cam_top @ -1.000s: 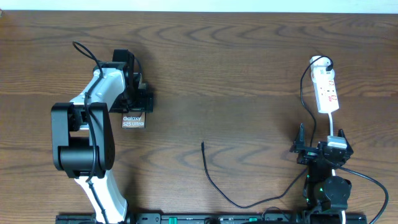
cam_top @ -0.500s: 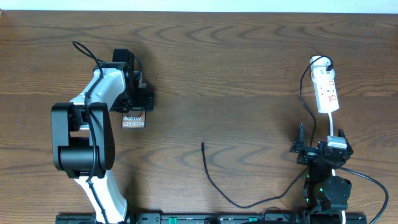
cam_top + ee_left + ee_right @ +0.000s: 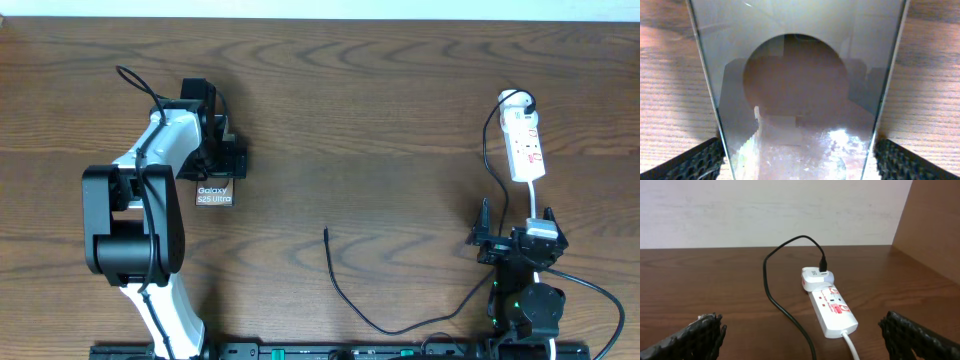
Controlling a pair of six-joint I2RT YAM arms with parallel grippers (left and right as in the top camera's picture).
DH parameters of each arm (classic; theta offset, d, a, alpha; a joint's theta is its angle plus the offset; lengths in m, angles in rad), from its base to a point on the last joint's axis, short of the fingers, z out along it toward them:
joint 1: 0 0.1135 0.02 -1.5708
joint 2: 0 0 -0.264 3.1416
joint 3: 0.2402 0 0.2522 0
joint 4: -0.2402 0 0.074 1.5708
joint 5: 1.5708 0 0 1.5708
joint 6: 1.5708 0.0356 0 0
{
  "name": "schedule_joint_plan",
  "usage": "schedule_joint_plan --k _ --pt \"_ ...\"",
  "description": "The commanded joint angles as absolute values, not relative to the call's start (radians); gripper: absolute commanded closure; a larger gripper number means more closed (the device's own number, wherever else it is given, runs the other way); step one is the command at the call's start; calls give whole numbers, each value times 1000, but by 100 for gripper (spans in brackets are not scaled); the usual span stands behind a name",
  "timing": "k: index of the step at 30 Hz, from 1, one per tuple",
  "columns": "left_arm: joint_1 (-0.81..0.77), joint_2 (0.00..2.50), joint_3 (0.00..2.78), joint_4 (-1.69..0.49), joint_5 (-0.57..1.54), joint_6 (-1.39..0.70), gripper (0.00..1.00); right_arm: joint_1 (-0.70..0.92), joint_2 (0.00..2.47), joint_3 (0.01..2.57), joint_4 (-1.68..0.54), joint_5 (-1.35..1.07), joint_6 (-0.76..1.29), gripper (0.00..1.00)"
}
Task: Plug charger to phone and switch on socket
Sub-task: 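Close the left gripper on the Galaxy box's sides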
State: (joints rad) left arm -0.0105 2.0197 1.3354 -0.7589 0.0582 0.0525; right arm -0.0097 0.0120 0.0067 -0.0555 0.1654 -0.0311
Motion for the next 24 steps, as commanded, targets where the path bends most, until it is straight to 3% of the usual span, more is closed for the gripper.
schedule_joint_plan --k 1,24 --pt "-12 2039 1324 -765 40 59 7 -3 7 6 -60 166 -39 1" --pt "-12 2039 1324 -765 40 59 16 -3 7 6 -60 166 -39 1"
